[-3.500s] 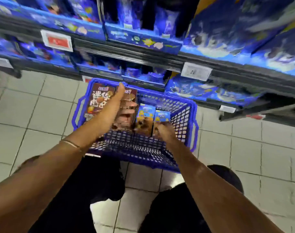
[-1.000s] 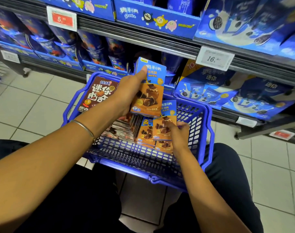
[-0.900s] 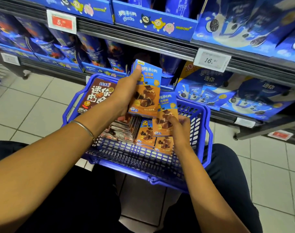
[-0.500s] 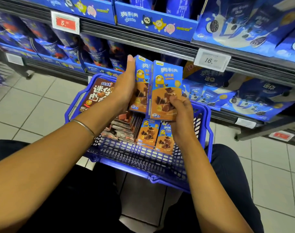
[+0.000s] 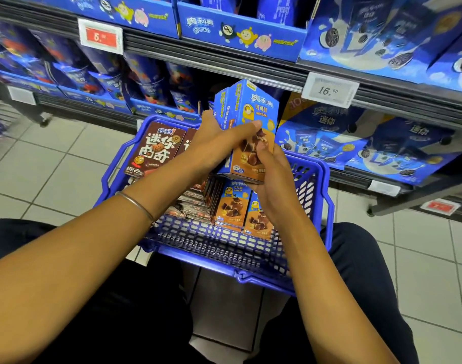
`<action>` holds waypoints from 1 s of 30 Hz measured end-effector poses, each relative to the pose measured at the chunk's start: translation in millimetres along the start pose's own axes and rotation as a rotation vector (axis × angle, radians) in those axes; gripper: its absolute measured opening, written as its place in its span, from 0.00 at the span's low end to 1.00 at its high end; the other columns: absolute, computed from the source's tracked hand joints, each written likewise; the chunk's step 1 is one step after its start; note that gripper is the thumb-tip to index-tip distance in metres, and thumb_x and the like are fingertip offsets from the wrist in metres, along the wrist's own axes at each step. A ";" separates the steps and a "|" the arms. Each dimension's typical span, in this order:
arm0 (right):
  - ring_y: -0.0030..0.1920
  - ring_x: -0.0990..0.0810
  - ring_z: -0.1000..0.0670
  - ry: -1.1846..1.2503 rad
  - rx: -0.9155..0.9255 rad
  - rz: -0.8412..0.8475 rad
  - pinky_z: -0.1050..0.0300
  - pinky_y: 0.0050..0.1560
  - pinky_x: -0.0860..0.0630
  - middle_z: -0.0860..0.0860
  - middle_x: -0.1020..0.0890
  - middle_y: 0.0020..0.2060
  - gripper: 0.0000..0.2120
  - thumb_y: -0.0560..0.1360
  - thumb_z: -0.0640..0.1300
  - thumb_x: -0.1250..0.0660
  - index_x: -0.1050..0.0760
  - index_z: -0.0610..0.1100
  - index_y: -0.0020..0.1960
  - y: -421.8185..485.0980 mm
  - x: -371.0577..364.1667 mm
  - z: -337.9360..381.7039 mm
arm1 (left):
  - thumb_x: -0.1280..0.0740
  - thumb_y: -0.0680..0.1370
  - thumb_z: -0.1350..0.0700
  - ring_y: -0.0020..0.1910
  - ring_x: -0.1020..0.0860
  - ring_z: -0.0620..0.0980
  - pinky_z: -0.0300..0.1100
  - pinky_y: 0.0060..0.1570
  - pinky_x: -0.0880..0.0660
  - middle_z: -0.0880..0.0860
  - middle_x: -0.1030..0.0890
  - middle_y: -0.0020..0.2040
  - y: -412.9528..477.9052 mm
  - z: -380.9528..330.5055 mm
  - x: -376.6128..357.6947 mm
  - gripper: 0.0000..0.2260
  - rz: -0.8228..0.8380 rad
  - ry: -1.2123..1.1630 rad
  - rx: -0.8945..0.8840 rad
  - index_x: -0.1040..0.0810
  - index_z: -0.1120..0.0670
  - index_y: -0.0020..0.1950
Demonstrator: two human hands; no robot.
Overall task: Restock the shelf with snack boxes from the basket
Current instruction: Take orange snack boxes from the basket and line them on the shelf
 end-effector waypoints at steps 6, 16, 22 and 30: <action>0.58 0.19 0.42 -0.252 -0.154 -0.242 0.40 0.63 0.23 0.43 0.17 0.57 0.17 0.84 0.53 0.42 0.24 0.41 0.62 25.7 55.5 -71.7 | 0.22 0.77 0.46 0.51 0.11 0.55 0.59 0.56 0.15 0.54 0.13 0.59 -1.4 -0.6 11.7 0.28 -0.014 -0.064 0.014 0.29 0.55 0.69; 0.55 0.18 0.41 -1.146 -0.598 -0.109 0.50 0.48 0.25 0.39 0.22 0.63 0.26 0.79 0.53 0.33 0.29 0.40 0.72 45.4 80.6 -207.8 | 0.21 0.66 0.38 0.51 0.11 0.54 0.58 0.58 0.16 0.52 0.12 0.57 1.1 13.3 19.3 0.37 -0.015 -0.108 0.052 0.26 0.53 0.69; 0.61 0.21 0.37 -0.868 -0.524 -0.298 0.51 0.47 0.25 0.37 0.26 0.69 0.38 0.82 0.44 0.36 0.56 0.36 0.80 47.2 80.6 -212.2 | 0.19 0.63 0.36 0.49 0.11 0.55 0.59 0.55 0.16 0.51 0.11 0.54 5.8 17.0 24.8 0.37 -0.023 -0.126 0.069 0.27 0.50 0.65; 0.39 0.22 0.44 -0.649 -0.100 -0.421 0.48 0.40 0.28 0.44 0.21 0.46 0.10 0.79 0.44 0.32 0.34 0.50 0.53 23.5 82.7 -138.7 | 0.20 0.72 0.40 0.48 0.11 0.55 0.58 0.53 0.14 0.53 0.11 0.55 14.1 18.1 26.0 0.32 -0.014 -0.114 0.085 0.28 0.53 0.68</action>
Point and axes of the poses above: each hand's wrist, its own y-axis towards the middle knuckle, its own x-axis out of the back of the hand, z = x × y, the point moved 10 cm from there along y, towards the middle knuckle
